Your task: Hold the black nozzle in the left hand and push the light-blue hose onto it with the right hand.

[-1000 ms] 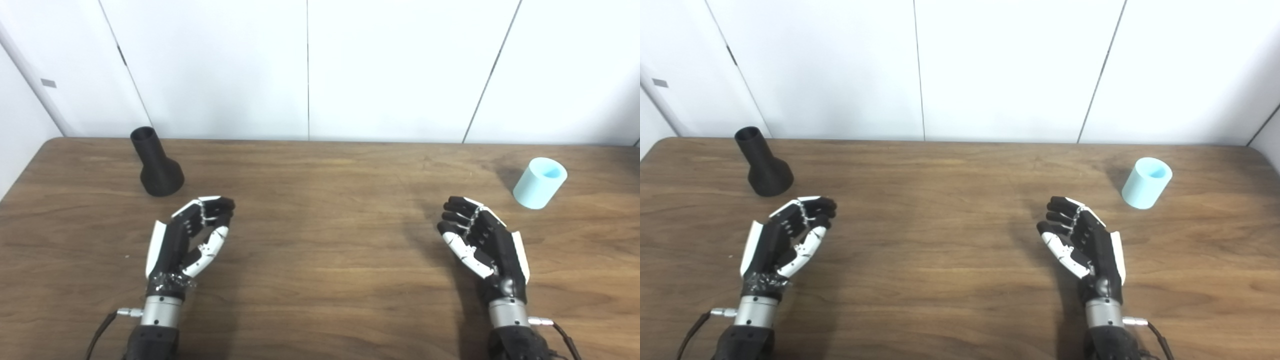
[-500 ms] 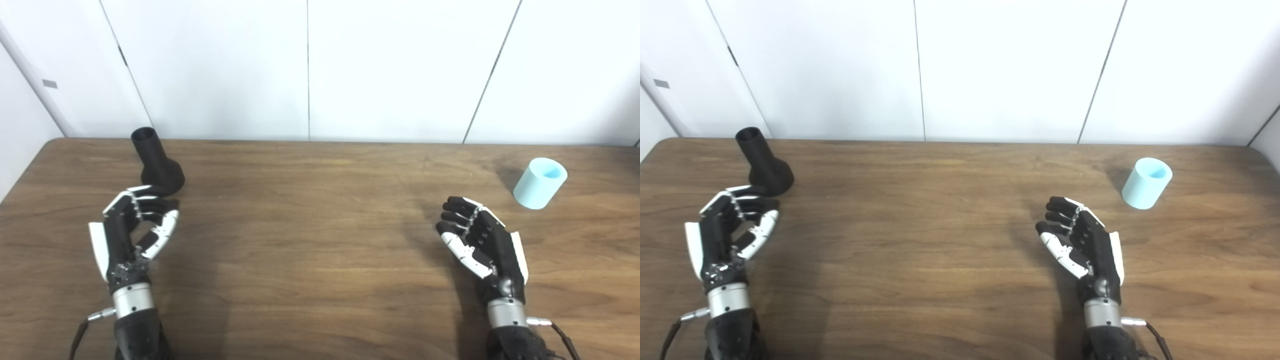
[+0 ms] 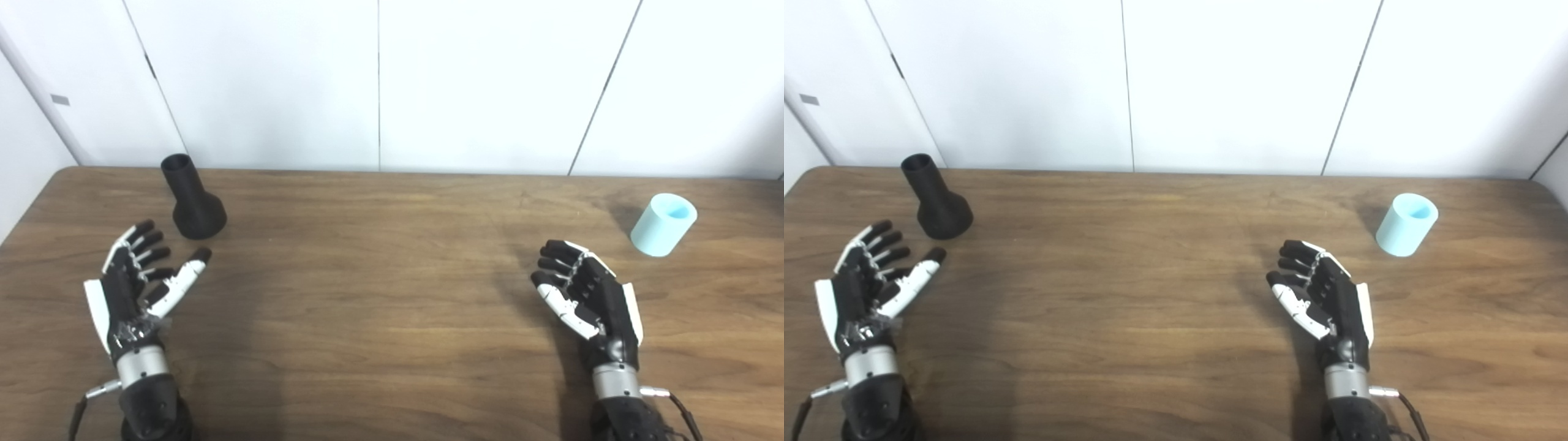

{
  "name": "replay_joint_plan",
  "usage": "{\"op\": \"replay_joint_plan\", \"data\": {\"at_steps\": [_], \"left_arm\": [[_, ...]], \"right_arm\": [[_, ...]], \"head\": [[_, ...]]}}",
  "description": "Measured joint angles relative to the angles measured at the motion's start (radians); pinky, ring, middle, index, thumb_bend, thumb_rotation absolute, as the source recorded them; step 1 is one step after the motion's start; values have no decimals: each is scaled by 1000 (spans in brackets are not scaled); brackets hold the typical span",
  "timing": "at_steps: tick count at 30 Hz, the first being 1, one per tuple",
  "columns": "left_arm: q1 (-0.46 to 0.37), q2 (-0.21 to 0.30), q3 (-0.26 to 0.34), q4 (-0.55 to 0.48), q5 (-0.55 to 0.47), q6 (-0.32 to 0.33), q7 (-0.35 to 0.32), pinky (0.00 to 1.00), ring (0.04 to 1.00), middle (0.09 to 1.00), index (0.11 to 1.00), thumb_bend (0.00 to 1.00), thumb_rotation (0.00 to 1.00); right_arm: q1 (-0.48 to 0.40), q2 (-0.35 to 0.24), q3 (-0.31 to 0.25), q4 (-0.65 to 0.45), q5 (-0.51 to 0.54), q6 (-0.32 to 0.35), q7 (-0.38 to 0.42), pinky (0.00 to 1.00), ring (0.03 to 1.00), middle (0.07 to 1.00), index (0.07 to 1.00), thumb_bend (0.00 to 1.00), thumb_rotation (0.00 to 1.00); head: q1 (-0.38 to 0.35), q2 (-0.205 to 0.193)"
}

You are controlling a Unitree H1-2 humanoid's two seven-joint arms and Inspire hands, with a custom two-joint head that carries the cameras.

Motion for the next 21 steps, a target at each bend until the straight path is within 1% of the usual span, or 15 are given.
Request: {"op": "replay_joint_plan", "data": {"at_steps": [1,2,4,6,7,8,10,12,13,17,18,21], "left_arm": [[0,0,-6,-12,7,15,-2,534,710,788,870,985,284],[0,2,-11,-28,14,35,-6,582,746,815,899,977,283],[-2,14,-22,-47,19,67,-30,666,798,849,925,954,286],[-4,39,-27,-45,19,88,-55,777,860,877,936,949,308],[-7,61,-27,-34,18,92,-69,809,876,886,939,947,312],[-11,82,-27,-19,19,91,-76,818,877,886,934,969,333],[-30,129,-25,65,19,73,-81,824,882,890,931,995,365],[-36,170,-19,129,18,63,-83,839,902,915,949,995,369],[-39,186,-20,153,18,60,-84,842,905,920,952,994,369],[-67,226,-22,243,-4,-3,-96,841,916,937,959,1000,379],[-76,236,-24,260,-3,-8,-98,835,910,930,948,1000,395],[-104,269,-35,306,19,-10,-93,821,891,915,928,1000,409]], "right_arm": [[0,-2,-2,0,1,-1,1,607,683,686,660,263,175],[0,-5,-3,1,2,-2,1,614,685,688,660,261,167],[0,-11,-7,2,6,-3,1,618,687,687,658,262,160],[0,-20,-10,8,4,-7,1,612,681,683,654,267,195],[-1,-27,-10,11,1,-9,1,610,679,681,653,267,200],[-3,-32,-11,14,-1,-13,1,613,682,683,653,266,198],[-4,-44,-15,17,2,-13,2,622,690,688,657,264,165],[-4,-51,-21,19,15,-12,6,635,700,695,669,262,131],[-3,-52,-27,19,23,-11,9,637,702,697,671,262,129],[-5,-55,-36,22,53,-7,19,649,708,702,684,265,112],[-5,-55,-36,23,57,-8,22,646,707,703,683,266,108],[-7,-66,-41,31,76,-12,30,639,700,703,688,267,93]], "head": [[8,-2],[14,-2],[23,-2],[41,-2],[51,-2],[67,-5],[80,-5],[103,-5],[103,-5],[134,-5],[159,-5],[192,-6]]}}
